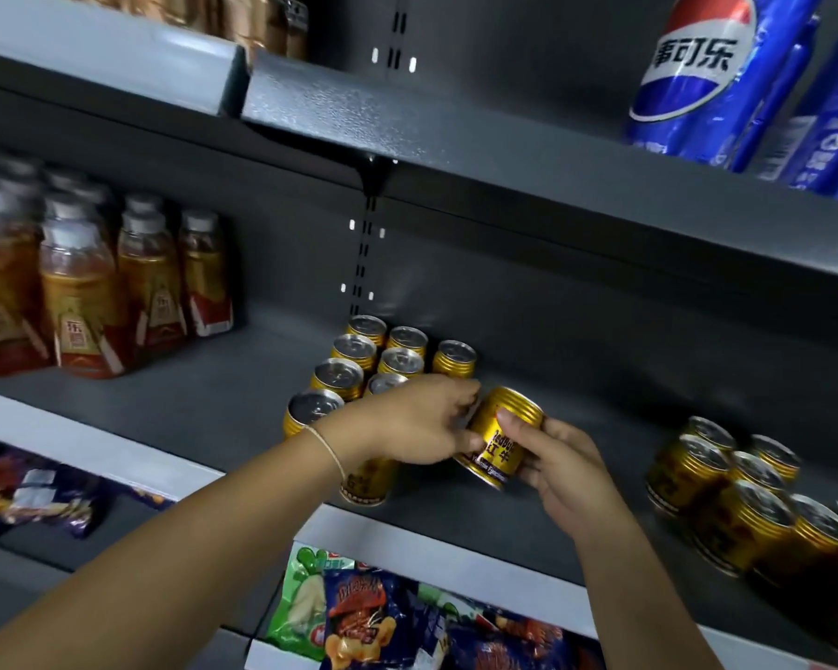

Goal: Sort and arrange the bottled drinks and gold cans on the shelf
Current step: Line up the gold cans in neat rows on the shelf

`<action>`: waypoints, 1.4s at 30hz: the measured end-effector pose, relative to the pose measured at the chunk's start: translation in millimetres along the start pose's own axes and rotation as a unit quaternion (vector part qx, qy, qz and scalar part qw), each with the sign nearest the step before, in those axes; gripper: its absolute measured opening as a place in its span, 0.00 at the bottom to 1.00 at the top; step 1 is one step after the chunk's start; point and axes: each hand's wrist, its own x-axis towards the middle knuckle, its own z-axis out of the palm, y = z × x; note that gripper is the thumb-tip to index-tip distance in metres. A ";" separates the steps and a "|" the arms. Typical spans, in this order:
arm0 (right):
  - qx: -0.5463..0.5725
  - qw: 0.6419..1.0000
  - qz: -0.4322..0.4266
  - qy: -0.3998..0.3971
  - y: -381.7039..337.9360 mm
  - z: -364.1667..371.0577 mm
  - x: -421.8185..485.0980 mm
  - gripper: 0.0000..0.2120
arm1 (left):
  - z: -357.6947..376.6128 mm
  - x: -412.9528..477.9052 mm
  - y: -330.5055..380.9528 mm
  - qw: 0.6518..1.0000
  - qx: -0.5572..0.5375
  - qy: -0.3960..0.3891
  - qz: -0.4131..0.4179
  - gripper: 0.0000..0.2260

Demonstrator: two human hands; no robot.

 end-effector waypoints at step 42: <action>-0.262 0.933 -0.181 0.169 86.6 53.1 85.4 0.33 | -28.5 28.1 -71.6 0.926 0.375 -0.006 -0.044 0.29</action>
